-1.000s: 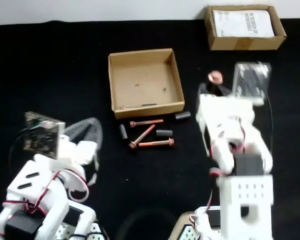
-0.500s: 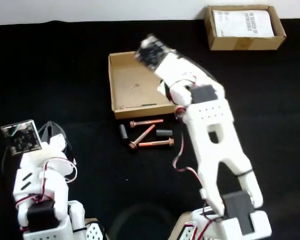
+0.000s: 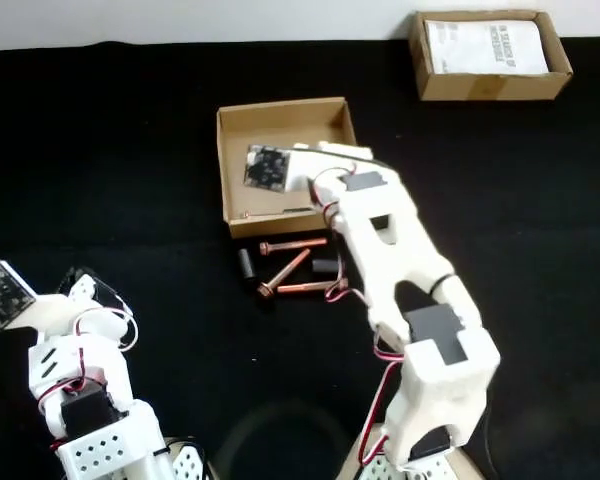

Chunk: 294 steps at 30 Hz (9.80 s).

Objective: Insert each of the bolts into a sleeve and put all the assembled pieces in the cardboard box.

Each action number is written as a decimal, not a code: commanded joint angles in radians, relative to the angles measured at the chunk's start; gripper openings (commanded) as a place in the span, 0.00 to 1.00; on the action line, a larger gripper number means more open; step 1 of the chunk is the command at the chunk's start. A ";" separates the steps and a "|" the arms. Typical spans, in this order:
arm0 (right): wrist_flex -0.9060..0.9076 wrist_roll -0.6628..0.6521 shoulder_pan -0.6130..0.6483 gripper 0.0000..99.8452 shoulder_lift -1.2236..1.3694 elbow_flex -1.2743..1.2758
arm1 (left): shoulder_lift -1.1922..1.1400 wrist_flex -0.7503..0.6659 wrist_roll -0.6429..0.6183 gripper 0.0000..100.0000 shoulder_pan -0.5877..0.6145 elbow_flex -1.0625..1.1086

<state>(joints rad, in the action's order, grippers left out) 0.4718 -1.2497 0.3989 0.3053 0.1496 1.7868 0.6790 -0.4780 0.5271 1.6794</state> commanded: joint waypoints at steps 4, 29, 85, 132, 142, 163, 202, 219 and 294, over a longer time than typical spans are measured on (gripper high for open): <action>-0.024 -0.015 0.065 0.01 0.024 -0.053 | 0.004 -0.023 -0.017 0.01 -0.028 0.018; 0.992 0.580 0.085 0.11 -0.506 -0.259 | 0.002 -0.023 -0.017 0.01 -0.022 0.018; 0.487 0.396 -0.156 0.01 0.137 0.018 | 0.033 0.020 -0.017 0.01 -0.019 0.018; 1.254 1.151 -0.364 0.01 -1.423 0.081 | -0.995 0.755 0.377 0.01 -0.716 -1.099; 0.837 0.919 -1.001 0.01 -1.997 0.700 | -1.196 0.747 0.933 0.01 -0.949 -1.247; 0.110 0.882 -1.419 0.01 -2.137 1.472 | -1.986 0.658 1.430 0.01 -1.107 -1.650; -0.088 0.881 -1.383 0.01 -2.137 1.618 | -2.536 0.928 1.447 0.08 -1.125 -2.287; -0.084 0.838 -1.356 0.01 -2.137 1.620 | -2.625 0.868 1.441 0.09 -1.124 -2.288; 0.160 1.269 -0.077 0.01 -2.137 1.587 | -1.098 -0.324 0.115 0.01 -1.141 -0.914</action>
<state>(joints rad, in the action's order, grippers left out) 0.6559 0.0100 0.3176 -1.8167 1.6732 0.6897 0.3936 -0.3429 -0.5992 0.7741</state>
